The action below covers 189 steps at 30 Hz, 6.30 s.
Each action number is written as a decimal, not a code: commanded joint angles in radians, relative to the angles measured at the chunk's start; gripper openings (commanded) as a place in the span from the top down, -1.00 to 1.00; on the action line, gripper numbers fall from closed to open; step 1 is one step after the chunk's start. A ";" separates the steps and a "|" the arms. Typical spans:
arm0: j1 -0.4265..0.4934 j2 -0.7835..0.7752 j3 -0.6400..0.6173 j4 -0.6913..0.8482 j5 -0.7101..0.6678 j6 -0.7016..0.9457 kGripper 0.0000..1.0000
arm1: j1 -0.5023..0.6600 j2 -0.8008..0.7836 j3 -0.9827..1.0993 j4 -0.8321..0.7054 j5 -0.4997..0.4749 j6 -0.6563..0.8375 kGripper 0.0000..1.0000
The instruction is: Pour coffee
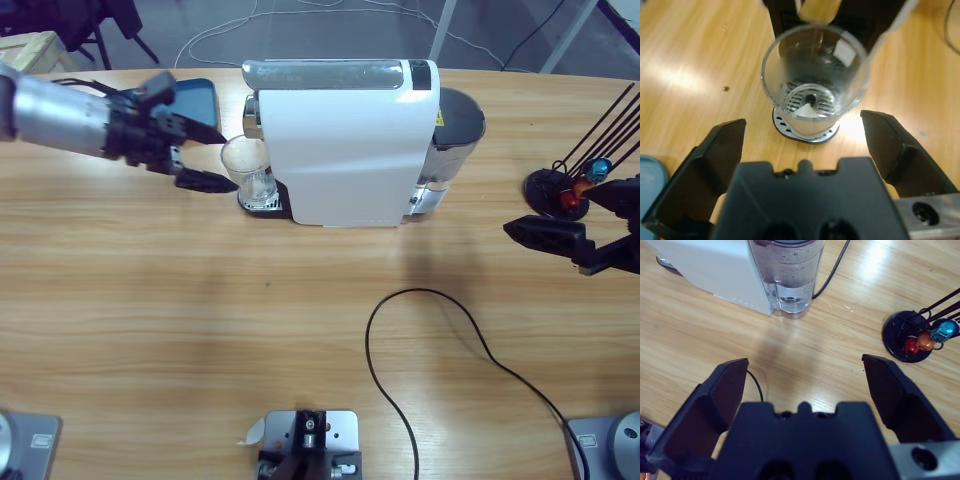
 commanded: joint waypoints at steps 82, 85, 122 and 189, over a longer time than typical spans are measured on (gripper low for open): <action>-0.194 -0.489 0.207 0.082 0.426 -0.501 -1.00 | -0.327 0.607 -1.096 0.526 0.437 -0.332 -1.00; -0.194 -0.492 0.207 0.082 0.426 -0.504 -1.00 | -0.325 0.605 -1.062 0.525 0.435 -0.299 -1.00; -0.220 -0.534 0.212 0.085 0.374 -0.510 -1.00 | -0.324 0.314 -0.911 0.506 0.375 -0.270 -1.00; -0.251 -0.637 0.300 0.091 0.373 -0.588 -1.00 | -0.308 -0.158 0.067 0.021 0.370 -0.482 -1.00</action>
